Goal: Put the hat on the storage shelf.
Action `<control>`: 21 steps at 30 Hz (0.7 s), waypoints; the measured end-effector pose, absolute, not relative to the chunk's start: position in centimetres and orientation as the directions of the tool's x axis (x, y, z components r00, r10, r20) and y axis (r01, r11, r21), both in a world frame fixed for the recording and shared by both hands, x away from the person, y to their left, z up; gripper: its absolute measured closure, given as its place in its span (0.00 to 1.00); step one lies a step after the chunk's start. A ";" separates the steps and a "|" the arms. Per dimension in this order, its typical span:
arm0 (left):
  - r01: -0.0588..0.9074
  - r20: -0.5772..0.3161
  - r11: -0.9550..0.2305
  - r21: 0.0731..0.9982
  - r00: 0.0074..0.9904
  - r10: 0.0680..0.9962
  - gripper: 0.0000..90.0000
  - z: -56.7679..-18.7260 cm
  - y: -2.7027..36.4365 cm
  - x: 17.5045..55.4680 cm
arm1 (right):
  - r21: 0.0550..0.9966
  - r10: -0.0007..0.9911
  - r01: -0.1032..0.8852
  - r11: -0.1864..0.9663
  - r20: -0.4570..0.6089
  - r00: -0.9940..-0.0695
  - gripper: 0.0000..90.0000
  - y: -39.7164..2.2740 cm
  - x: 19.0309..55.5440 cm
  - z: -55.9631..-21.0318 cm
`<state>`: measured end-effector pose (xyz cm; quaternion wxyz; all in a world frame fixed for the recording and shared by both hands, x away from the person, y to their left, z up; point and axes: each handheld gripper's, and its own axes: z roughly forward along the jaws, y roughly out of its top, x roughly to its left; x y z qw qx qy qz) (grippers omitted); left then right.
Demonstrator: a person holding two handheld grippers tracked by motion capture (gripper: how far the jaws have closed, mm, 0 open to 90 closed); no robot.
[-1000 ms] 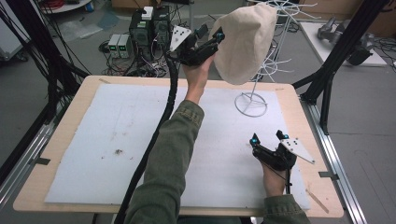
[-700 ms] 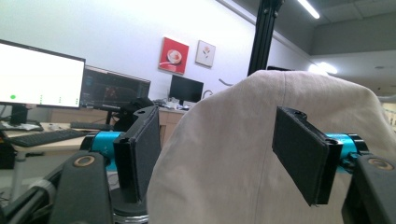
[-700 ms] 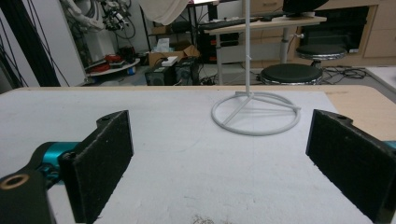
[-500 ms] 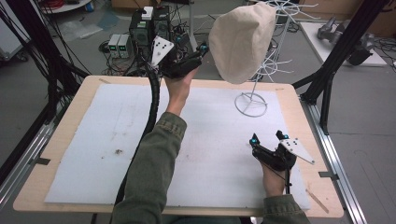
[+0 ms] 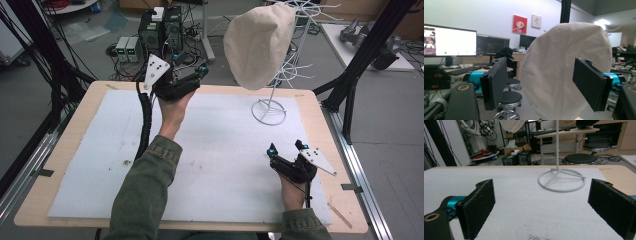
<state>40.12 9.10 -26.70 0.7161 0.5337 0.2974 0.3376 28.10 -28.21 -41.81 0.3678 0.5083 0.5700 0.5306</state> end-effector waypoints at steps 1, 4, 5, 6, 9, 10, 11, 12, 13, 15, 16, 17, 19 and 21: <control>-0.166 -0.063 0.198 0.966 0.592 0.803 0.31 -26.8 9.4 40.0 | 0.979 0.970 0.187 -0.081 0.121 -0.212 0.07 -28.2 28.1 -41.8; -0.170 -0.041 0.167 0.971 0.569 0.821 0.30 -27.3 10.7 39.1 | 0.978 0.969 0.189 -0.085 0.125 -0.211 0.07 -28.1 28.1 -41.8; -0.177 -0.032 0.157 0.971 0.558 0.829 0.30 -27.6 11.0 38.8 | 0.979 0.970 0.187 -0.083 0.123 -0.211 0.07 -28.1 28.1 -41.8; -0.180 -0.030 0.155 0.971 0.552 0.833 0.30 -27.8 11.4 38.6 | 0.979 0.970 0.188 -0.081 0.120 -0.209 0.07 -28.2 28.1 -41.8; -0.170 -0.036 0.149 0.974 0.535 0.844 0.30 -28.6 12.7 37.9 | 0.978 0.970 0.193 -0.084 0.124 -0.208 0.07 -28.1 28.2 -41.9; -0.172 -0.039 0.151 0.973 0.526 0.849 0.30 -28.9 13.1 37.6 | 0.978 0.971 0.192 -0.082 0.122 -0.208 0.07 -28.1 28.2 -41.9; -0.170 -0.043 0.153 0.974 0.521 0.852 0.30 -29.1 13.5 37.5 | 0.979 0.970 0.190 -0.080 0.120 -0.209 0.07 -28.1 28.2 -41.9; -0.166 -0.047 0.153 0.974 0.515 0.856 0.30 -29.3 13.8 37.3 | 0.978 0.970 0.190 -0.081 0.121 -0.209 0.07 -28.1 28.2 -41.9; -0.164 -0.051 0.155 0.974 0.510 0.859 0.30 -29.5 14.1 37.2 | 0.978 0.970 0.190 -0.081 0.122 -0.210 0.07 -28.1 28.2 -41.9; -0.153 -0.056 0.152 0.976 0.501 0.864 0.29 -30.0 14.7 37.0 | 0.978 0.970 0.191 -0.083 0.123 -0.209 0.07 -28.1 28.2 -41.8; -0.151 -0.057 0.151 0.977 0.499 0.865 0.29 -30.1 14.9 36.8 | 0.978 0.970 0.191 -0.083 0.123 -0.209 0.07 -28.1 28.2 -41.8; -0.150 -0.053 0.145 0.978 0.496 0.867 0.29 -30.3 15.1 36.7 | 0.978 0.970 0.191 -0.083 0.123 -0.209 0.07 -28.1 28.2 -41.9; -0.145 -0.051 0.140 0.980 0.494 0.868 0.29 -30.7 15.4 36.4 | 0.978 0.970 0.192 -0.087 0.127 -0.208 0.07 -28.1 28.2 -41.9; -0.132 -0.063 0.148 0.980 0.501 0.863 0.29 -31.2 15.7 36.1 | 0.976 0.969 0.197 -0.089 0.131 -0.209 0.07 -28.0 28.3 -41.9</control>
